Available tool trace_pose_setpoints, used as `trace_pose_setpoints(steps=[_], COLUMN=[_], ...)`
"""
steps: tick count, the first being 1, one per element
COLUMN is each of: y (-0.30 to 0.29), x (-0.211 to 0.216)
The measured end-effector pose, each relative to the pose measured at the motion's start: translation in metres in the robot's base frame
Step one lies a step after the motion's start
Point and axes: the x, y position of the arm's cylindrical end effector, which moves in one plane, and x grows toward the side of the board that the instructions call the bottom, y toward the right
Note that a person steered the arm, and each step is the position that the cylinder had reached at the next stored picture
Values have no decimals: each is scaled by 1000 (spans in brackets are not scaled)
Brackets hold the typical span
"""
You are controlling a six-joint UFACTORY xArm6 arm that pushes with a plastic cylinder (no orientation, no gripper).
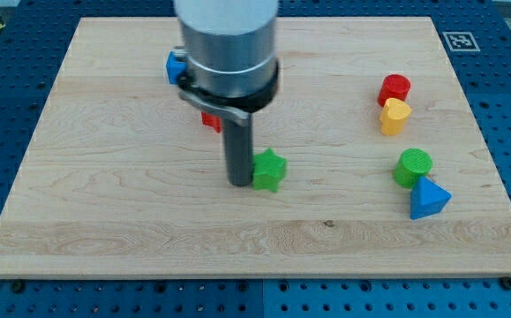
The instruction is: Move the green star to the green circle
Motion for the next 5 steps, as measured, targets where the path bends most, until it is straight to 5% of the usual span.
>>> trace_pose_setpoints(steps=[3, 5], y=[139, 159], x=[0, 0])
